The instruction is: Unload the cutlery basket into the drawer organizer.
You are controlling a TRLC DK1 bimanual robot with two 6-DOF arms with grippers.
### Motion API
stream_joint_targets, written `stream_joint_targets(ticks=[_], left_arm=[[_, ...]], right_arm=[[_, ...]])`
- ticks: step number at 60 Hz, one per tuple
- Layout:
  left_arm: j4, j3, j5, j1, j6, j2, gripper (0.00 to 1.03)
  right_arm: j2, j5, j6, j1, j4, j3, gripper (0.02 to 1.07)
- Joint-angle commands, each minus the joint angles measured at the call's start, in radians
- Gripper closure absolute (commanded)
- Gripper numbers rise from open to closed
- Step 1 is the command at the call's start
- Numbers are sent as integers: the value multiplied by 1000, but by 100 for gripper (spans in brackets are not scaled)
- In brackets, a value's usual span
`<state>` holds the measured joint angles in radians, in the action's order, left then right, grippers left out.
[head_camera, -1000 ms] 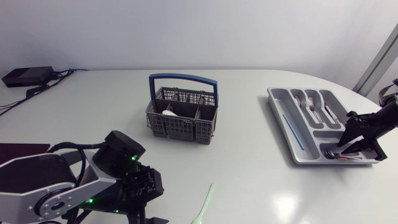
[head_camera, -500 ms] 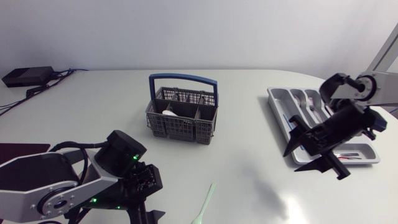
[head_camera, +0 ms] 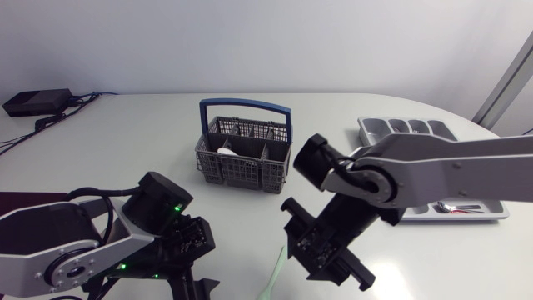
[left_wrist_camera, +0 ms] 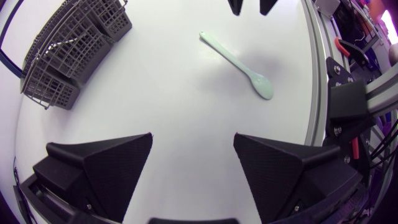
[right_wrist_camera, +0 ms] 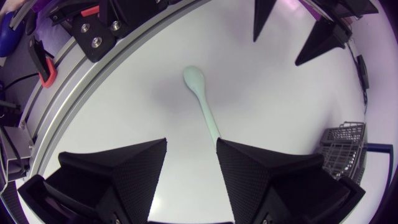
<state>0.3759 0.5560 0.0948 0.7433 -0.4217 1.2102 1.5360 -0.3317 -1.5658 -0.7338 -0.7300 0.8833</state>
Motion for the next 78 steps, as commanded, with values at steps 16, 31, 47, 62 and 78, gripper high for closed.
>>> stream_joint_targets(ticks=[16, 31, 47, 62, 78], left_arm=[[9, -39, -9, -22, 0, -35, 11], [9, -50, -7, -22, -5, -58, 11], [9, -53, -7, -22, -6, -66, 11], [8, -59, -6, -22, -8, -70, 11], [-25, -70, -6, -19, -12, -95, 11]], right_arm=[[177, 26, 87, -133, 67, 20, 54], [256, 43, 101, -145, 101, 77, 54], [305, 53, 115, -182, 115, 108, 84], [332, 72, 135, -184, 93, 123, 100], [214, -38, 145, -44, 40, 135, 100]])
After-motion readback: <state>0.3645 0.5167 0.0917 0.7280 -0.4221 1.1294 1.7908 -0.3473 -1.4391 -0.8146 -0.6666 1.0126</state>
